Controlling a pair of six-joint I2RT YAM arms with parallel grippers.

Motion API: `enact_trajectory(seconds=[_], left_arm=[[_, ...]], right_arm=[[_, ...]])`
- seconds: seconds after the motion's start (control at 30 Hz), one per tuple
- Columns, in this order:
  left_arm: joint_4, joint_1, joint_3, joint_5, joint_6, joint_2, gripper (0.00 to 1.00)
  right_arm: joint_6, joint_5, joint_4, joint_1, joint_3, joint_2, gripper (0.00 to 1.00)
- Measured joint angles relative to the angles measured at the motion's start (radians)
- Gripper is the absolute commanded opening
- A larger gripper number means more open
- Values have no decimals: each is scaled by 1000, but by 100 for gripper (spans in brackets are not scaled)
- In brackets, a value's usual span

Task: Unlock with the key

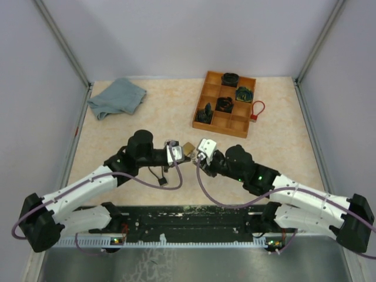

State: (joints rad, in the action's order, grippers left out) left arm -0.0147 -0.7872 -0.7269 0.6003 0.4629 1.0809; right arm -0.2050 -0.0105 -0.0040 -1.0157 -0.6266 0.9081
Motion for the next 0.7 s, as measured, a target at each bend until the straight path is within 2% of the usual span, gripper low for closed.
enact_trajectory(seconds=[0.13,0.2,0.47,0.7], left_arm=[[35,-38,0,-76,110,-41,0],[43,-85,8,-141,219,-84,0],[42,-278,91,-380,568,-150,0],[-12,-357,152,-542,807,-150,0]], right_arm=[[57,136,-37,88,-8,5,43],[89,195,-68,124,-24,10,45],[231,466,-108,232,-94,13,50],[365,670,-93,375,-103,26,50]])
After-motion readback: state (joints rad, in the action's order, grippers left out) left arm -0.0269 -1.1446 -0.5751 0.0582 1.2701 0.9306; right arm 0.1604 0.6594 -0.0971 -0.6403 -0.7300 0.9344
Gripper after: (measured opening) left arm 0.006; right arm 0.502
